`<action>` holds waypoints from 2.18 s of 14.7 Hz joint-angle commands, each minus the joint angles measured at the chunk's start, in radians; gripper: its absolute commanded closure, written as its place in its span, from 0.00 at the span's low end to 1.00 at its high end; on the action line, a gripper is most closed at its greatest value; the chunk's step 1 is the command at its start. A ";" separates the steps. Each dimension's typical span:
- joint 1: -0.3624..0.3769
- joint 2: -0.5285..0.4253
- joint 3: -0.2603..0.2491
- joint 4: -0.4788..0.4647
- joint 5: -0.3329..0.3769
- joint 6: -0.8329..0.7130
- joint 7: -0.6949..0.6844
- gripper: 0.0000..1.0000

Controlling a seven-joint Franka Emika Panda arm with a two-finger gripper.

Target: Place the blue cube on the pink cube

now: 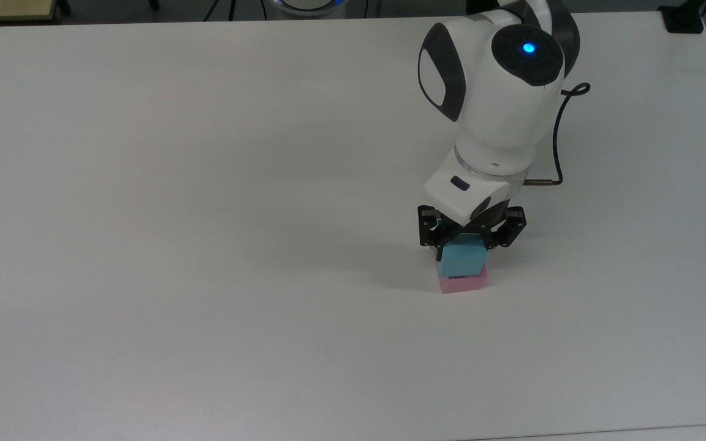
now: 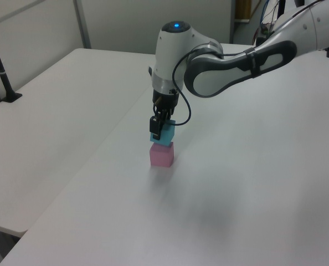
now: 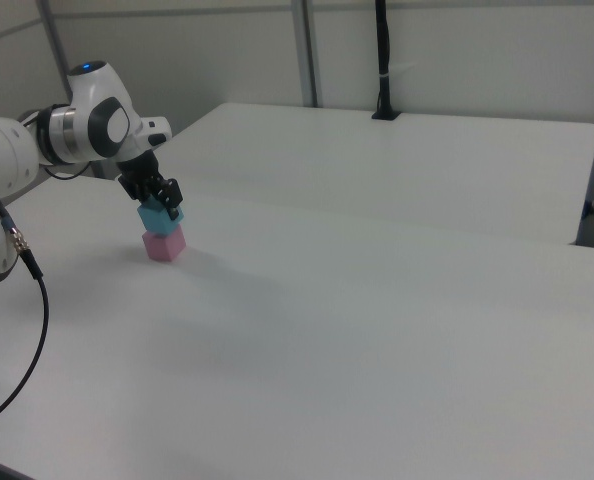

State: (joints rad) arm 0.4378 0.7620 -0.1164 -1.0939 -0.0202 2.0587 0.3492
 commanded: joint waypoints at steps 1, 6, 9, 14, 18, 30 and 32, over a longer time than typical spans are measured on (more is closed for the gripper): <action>0.019 -0.001 -0.016 -0.024 0.005 0.026 0.022 0.38; 0.025 0.011 -0.014 -0.026 0.002 0.024 0.043 0.00; 0.025 0.013 -0.016 -0.026 0.002 0.021 0.053 0.00; 0.025 -0.003 -0.017 -0.023 0.003 0.002 0.071 0.00; 0.018 -0.116 -0.014 -0.029 0.008 -0.064 0.093 0.00; -0.309 -0.706 0.194 -0.372 -0.001 -0.425 -0.031 0.00; -0.346 -0.769 0.196 -0.450 -0.001 -0.431 -0.076 0.00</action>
State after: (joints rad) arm 0.1592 0.1134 0.0498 -1.3741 -0.0220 1.6246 0.3481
